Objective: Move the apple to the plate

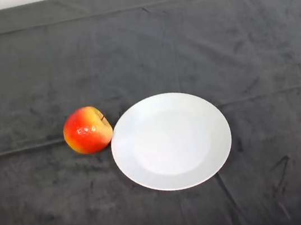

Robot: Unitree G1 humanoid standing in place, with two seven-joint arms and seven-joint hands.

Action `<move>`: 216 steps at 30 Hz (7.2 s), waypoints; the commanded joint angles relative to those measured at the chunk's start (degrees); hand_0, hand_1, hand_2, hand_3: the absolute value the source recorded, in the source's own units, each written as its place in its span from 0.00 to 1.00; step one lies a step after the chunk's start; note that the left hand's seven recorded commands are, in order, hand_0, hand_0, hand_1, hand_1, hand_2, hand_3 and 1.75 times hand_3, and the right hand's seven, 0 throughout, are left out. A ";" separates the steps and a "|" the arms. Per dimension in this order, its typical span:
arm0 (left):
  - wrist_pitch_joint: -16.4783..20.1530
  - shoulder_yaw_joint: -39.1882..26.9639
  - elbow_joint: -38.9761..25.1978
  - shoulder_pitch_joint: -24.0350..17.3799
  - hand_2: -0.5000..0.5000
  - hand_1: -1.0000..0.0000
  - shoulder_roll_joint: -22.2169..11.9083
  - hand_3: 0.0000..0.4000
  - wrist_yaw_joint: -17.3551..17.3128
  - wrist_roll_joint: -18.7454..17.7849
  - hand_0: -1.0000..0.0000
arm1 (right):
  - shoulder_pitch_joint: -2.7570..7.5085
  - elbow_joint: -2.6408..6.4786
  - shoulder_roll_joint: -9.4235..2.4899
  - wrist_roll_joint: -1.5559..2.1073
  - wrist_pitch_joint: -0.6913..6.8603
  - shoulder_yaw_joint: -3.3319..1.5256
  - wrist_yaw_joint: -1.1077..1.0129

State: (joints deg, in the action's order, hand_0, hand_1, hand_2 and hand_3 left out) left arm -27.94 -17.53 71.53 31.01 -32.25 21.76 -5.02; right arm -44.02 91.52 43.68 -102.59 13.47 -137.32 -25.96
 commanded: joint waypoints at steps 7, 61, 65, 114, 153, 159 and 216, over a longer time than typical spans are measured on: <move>-2.13 3.75 -7.86 0.60 0.50 1.00 2.26 0.00 -2.06 2.87 1.00 | -2.39 -1.67 1.00 0.20 -0.17 -0.62 -0.72; 15.98 24.82 -46.32 -14.58 0.50 1.00 11.02 0.00 -11.08 5.57 1.00 | -2.44 -1.82 1.02 0.23 -0.24 -0.53 -0.74; 16.46 25.64 -46.50 -14.68 0.24 0.99 10.57 0.54 -11.78 5.28 0.46 | -2.44 -1.83 1.02 0.23 -0.24 -0.53 -0.74; 15.80 36.73 -63.20 -18.90 0.50 0.00 10.51 1.00 -4.95 12.69 0.00 | -2.45 -1.86 1.03 0.23 -0.25 -0.53 -0.75; 12.08 45.30 -62.36 -17.58 0.50 1.00 9.25 0.00 -6.08 12.60 1.00 | -2.45 -1.85 1.03 0.23 -0.25 -0.54 -0.75; 12.37 44.24 -63.09 -17.18 0.50 1.00 8.66 0.00 -5.41 12.78 1.00 | -2.45 -1.84 1.03 0.23 -0.25 -0.54 -0.75; -6.22 7.26 -35.19 -10.22 0.50 1.00 0.18 0.00 8.28 2.46 1.00 | -2.44 -1.80 1.02 0.22 -0.23 -0.57 -0.75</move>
State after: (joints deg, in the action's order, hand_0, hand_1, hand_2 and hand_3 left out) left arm -32.99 -8.43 35.06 17.81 -29.02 29.96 -2.15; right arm -44.02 91.52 43.68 -102.59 13.45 -137.32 -25.96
